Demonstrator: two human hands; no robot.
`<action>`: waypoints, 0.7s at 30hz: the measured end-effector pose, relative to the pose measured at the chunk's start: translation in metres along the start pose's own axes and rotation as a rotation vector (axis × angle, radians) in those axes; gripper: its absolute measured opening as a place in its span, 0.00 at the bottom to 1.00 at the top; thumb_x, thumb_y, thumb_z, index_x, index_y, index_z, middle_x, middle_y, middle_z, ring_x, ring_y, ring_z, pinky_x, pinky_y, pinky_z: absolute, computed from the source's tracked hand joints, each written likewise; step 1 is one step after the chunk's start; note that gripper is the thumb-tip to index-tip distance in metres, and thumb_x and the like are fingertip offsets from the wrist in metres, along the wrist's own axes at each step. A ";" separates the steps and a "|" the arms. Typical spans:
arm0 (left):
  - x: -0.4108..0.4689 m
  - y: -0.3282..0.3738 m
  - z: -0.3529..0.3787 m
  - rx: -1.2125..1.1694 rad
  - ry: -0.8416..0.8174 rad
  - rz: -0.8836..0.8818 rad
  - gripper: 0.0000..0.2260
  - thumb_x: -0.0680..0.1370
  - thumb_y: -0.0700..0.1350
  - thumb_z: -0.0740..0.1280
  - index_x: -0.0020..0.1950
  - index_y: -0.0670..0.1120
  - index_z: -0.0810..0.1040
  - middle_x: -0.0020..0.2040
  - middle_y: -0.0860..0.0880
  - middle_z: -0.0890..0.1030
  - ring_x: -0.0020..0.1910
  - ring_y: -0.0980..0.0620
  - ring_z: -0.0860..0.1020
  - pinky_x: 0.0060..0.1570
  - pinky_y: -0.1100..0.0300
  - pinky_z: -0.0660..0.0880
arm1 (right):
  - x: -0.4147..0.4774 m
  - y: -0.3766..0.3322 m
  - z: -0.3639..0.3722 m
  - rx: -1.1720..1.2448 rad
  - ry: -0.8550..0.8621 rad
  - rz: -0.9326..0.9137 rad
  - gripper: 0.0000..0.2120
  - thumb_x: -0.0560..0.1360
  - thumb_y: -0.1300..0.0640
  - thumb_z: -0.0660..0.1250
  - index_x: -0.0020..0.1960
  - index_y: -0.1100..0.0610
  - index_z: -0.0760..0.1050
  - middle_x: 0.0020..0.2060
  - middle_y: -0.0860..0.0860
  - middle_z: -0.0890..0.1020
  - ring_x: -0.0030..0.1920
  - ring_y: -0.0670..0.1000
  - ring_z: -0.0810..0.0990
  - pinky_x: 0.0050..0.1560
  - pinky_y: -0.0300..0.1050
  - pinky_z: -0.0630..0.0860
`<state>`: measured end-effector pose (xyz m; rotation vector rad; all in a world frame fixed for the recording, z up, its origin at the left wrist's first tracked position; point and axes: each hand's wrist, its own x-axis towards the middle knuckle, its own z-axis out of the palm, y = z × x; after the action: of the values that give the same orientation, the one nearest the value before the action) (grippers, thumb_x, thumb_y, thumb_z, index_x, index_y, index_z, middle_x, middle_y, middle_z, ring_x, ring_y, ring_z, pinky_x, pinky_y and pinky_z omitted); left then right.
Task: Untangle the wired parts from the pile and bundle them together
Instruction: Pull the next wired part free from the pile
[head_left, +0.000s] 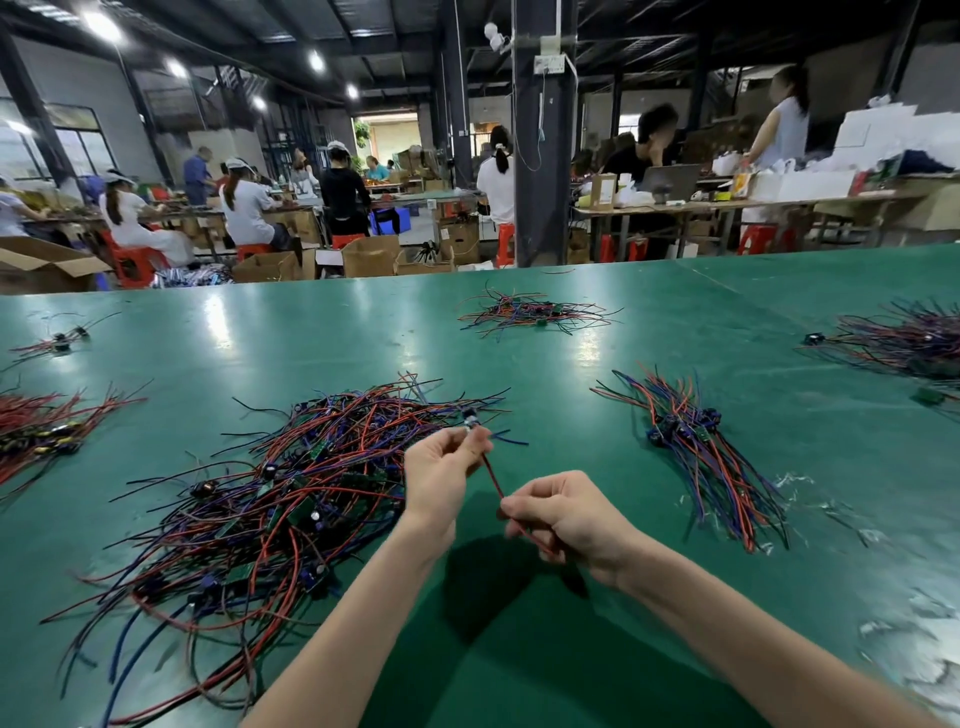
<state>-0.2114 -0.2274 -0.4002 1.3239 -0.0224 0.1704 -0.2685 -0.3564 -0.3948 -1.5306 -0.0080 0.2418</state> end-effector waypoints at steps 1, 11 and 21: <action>0.005 0.001 -0.005 -0.004 0.046 0.008 0.06 0.74 0.37 0.69 0.37 0.42 0.79 0.30 0.52 0.80 0.31 0.59 0.77 0.38 0.69 0.75 | -0.002 0.003 0.004 -0.006 -0.022 0.014 0.09 0.75 0.66 0.66 0.36 0.64 0.75 0.24 0.53 0.79 0.16 0.43 0.62 0.18 0.32 0.59; 0.023 0.005 -0.027 0.100 0.186 0.053 0.06 0.75 0.41 0.71 0.37 0.45 0.80 0.31 0.53 0.81 0.32 0.56 0.73 0.39 0.63 0.72 | -0.010 -0.003 0.015 -0.006 -0.060 0.031 0.07 0.75 0.65 0.67 0.38 0.63 0.76 0.24 0.52 0.73 0.18 0.43 0.59 0.18 0.32 0.55; 0.025 0.005 -0.031 0.070 0.184 0.031 0.07 0.75 0.39 0.70 0.37 0.42 0.80 0.32 0.50 0.80 0.31 0.54 0.72 0.38 0.63 0.73 | -0.015 -0.001 0.020 -0.217 -0.040 -0.237 0.07 0.79 0.66 0.62 0.46 0.59 0.78 0.29 0.49 0.76 0.19 0.39 0.68 0.22 0.29 0.63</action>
<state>-0.1897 -0.1930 -0.3997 1.3738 0.1205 0.3211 -0.2864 -0.3396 -0.3911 -1.7233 -0.2530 0.0834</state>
